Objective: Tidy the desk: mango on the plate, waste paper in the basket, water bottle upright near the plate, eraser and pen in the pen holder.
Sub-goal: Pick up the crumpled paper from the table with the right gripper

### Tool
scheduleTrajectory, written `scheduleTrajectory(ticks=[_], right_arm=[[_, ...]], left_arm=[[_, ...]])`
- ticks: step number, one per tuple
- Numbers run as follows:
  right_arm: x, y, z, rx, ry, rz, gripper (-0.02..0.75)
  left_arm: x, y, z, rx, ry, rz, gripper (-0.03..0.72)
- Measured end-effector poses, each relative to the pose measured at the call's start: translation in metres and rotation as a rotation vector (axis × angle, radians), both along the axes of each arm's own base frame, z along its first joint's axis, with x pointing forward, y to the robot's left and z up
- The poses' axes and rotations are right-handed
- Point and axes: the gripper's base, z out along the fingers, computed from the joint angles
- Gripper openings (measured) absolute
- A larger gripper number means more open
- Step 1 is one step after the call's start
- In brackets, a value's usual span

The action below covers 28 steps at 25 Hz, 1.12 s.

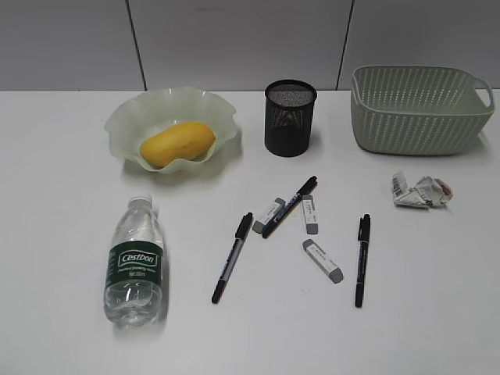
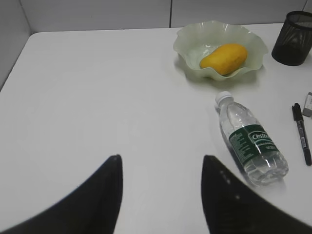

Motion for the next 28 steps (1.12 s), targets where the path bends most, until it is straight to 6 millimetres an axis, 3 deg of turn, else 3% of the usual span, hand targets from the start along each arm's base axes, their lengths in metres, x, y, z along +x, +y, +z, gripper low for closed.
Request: scheduleTrajectory(ticks=[6, 10, 13, 17, 18, 20, 21, 23, 25, 28], right_arm=[[0.115, 0.002, -0.056, -0.048, 0.227, 0.012, 0.495], [0.177, 0.004, -0.089, -0.102, 0.282, 0.063, 0.495], [0.21, 0.005, -0.114, -0.136, 0.331, 0.106, 0.495], [0.239, 0.006, -0.141, -0.166, 0.361, 0.146, 0.491], [0.245, 0.006, -0.149, -0.171, 0.37, 0.152, 0.474], [0.254, 0.006, -0.162, -0.174, 0.393, 0.16, 0.347], [0.256, 0.006, -0.164, -0.165, 0.4, 0.156, 0.212], [0.256, 0.008, -0.158, -0.136, 0.392, 0.138, 0.06], [0.252, 0.011, -0.138, -0.096, 0.364, 0.119, 0.013], [0.243, 0.018, -0.083, -0.068, 0.224, 0.115, 0.013]], left_arm=[[0.0, 0.0, 0.0, 0.0, 0.0, 0.001, 0.376], [0.0, 0.0, 0.0, 0.0, 0.0, 0.001, 0.374], [0.0, 0.0, 0.0, 0.0, 0.0, 0.001, 0.373], [0.0, 0.0, 0.0, 0.0, 0.0, 0.001, 0.374], [0.0, 0.0, 0.0, 0.0, 0.0, 0.001, 0.374], [0.0, 0.0, 0.0, 0.0, 0.0, 0.001, 0.37], [0.0, 0.0, 0.0, 0.0, 0.0, 0.001, 0.365], [0.0, 0.0, 0.0, 0.0, 0.0, 0.001, 0.357], [0.0, 0.0, 0.0, 0.0, 0.0, 0.001, 0.353], [0.0, 0.0, 0.0, 0.0, 0.0, 0.001, 0.35]])
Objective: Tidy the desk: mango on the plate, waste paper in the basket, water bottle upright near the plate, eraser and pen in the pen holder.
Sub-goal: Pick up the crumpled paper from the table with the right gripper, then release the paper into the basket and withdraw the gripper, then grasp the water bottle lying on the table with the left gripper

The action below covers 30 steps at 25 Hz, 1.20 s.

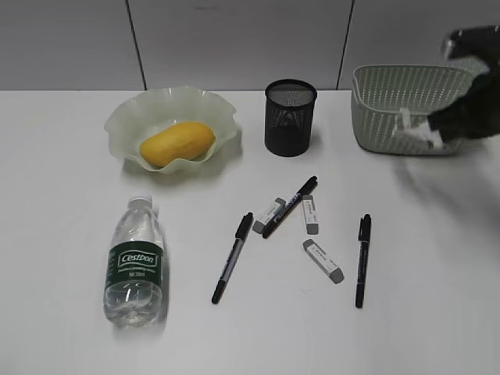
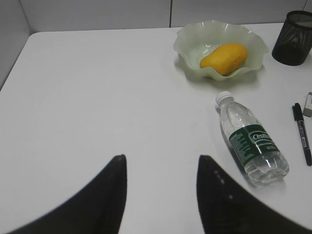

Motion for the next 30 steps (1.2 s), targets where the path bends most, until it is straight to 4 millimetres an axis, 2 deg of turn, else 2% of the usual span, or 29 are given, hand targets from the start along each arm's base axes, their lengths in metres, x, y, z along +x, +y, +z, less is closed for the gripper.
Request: scheduleTrajectory(ticks=[2, 4, 6, 8, 10, 12, 14, 15, 17, 19, 20, 23, 24, 26, 30], right_arm=[[-0.006, 0.001, 0.039, 0.011, -0.145, -0.008, 0.013], [-0.001, -0.002, 0.061, 0.013, -0.277, -0.032, 0.013], [0.017, -0.009, 0.066, 0.009, -0.342, -0.06, 0.013], [0.041, -0.013, 0.05, 0.007, -0.3, -0.07, 0.055], [0.059, -0.014, 0.034, 0.014, -0.203, -0.058, 0.196], [0.068, -0.012, 0.025, 0.018, -0.136, -0.043, 0.419], [0.066, -0.012, 0.035, 0.021, -0.124, -0.044, 0.562], [0.062, -0.012, 0.044, 0.023, -0.124, -0.049, 0.591], [0.046, -0.012, 0.061, 0.027, -0.1, -0.047, 0.585], [0.018, -0.013, 0.075, 0.028, -0.087, -0.047, 0.531], [0.001, -0.013, 0.073, 0.027, -0.06, -0.048, 0.505], [-0.061, -0.014, 0.076, 0.032, -0.028, -0.053, 0.442], [-0.083, -0.014, 0.072, 0.032, -0.006, -0.052, 0.434], [-0.128, -0.014, 0.077, 0.035, -0.01, -0.057, 0.425], [-0.206, -0.021, 0.081, -0.016, -0.015, -0.084, 0.423]], left_arm=[[0.0, 0.0, 0.0, 0.0, 0.0, 0.0, 0.343], [0.0, 0.0, 0.0, 0.0, 0.0, 0.0, 0.325], [0.0, 0.0, 0.0, 0.0, 0.0, 0.0, 0.302], [0.0, 0.0, 0.0, 0.0, 0.0, 0.0, 0.279], [0.0, 0.0, 0.0, 0.0, 0.0, 0.0, 0.262], [0.0, 0.0, 0.0, 0.0, 0.0, 0.0, 0.251], [0.0, 0.0, 0.0, 0.0, 0.0, 0.0, 0.247], [0.0, 0.0, 0.0, 0.0, 0.0, 0.0, 0.246], [0.0, 0.0, 0.0, 0.0, 0.0, 0.0, 0.246], [0.0, 0.0, 0.0, 0.0, 0.0, 0.0, 0.246], [0.0, 0.0, 0.0, 0.0, 0.0, 0.0, 0.246], [0.0, 0.0, 0.0, 0.0, 0.0, 0.0, 0.246], [0.0, 0.0, 0.0, 0.0, 0.0, 0.0, 0.244], [0.0, 0.0, 0.0, 0.0, 0.0, 0.0, 0.242], [0.0, 0.0, 0.0, 0.0, 0.0, 0.0, 0.241]])
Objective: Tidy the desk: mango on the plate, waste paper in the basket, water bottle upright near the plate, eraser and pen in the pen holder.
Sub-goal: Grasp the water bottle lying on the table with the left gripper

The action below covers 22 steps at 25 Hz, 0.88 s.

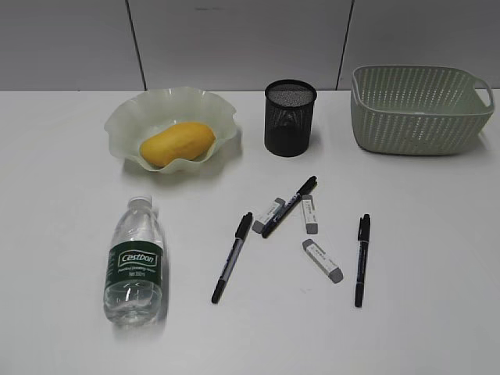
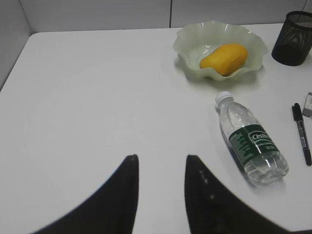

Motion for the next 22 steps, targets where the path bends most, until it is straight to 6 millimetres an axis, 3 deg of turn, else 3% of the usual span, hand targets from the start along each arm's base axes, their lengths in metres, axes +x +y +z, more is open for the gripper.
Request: scheduleTrajectory(ticks=[6, 10, 16, 22], right_arm=[[-0.085, -0.008, 0.014, -0.026, -0.171, -0.068, 0.421], [-0.124, -0.009, 0.009, -0.019, -0.339, -0.073, 0.421], [-0.159, -0.009, 0.006, -0.012, -0.519, -0.068, 0.421], [-0.16, -0.007, 0.003, 0.017, -0.516, -0.069, 0.432]], left_arm=[[0.0, 0.0, 0.0, -0.002, 0.001, -0.002, 0.241], [0.0, 0.0, 0.0, -0.005, 0.001, -0.004, 0.241], [0.0, -0.001, 0.0, -0.011, 0.002, -0.008, 0.241], [0.013, -0.01, 0.012, -0.061, -0.01, -0.059, 0.266]])
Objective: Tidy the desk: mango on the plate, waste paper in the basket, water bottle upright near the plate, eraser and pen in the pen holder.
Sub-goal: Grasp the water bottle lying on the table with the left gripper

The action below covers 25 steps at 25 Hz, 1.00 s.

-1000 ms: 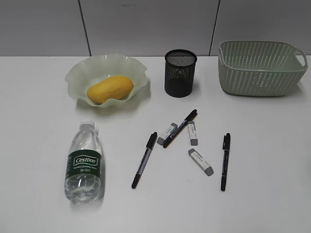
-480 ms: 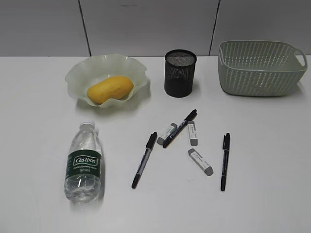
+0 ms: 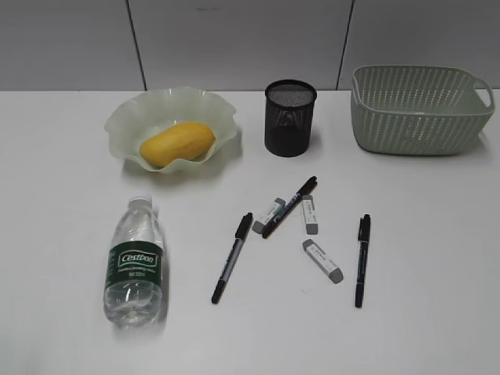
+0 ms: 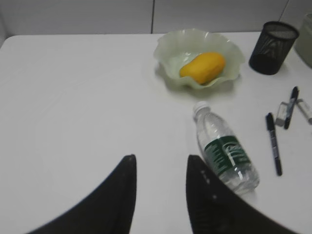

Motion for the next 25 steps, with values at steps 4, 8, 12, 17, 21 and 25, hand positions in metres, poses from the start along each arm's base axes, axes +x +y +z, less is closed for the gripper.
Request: scheduleTrajectory(ticks=[4, 8, 12, 17, 21, 25], right_arm=[[0.0, 0.0, 0.0, 0.011, 0.002, -0.008, 0.433], [0.0, 0.0, 0.0, 0.014, 0.002, -0.009, 0.433], [0.0, 0.0, 0.0, 0.014, 0.002, -0.009, 0.434], [0.0, 0.0, 0.0, 0.013, 0.003, -0.01, 0.435], [0.0, 0.0, 0.0, 0.012, 0.003, -0.011, 0.433], [0.0, 0.0, 0.0, 0.013, 0.003, -0.011, 0.394]], left_arm=[[0.041, -0.016, 0.01, -0.065, 0.068, -0.054, 0.352], [0.103, -0.044, 0.0, -0.135, 0.279, -0.169, 0.467], [0.17, -0.066, -0.018, -0.14, 0.464, -0.218, 0.512], [0.228, -0.107, -0.042, -0.019, 0.641, -0.27, 0.519], [0.25, -0.143, -0.08, 0.222, 0.802, -0.199, 0.519], [0.27, -0.166, -0.112, 0.298, 0.887, -0.14, 0.546]])
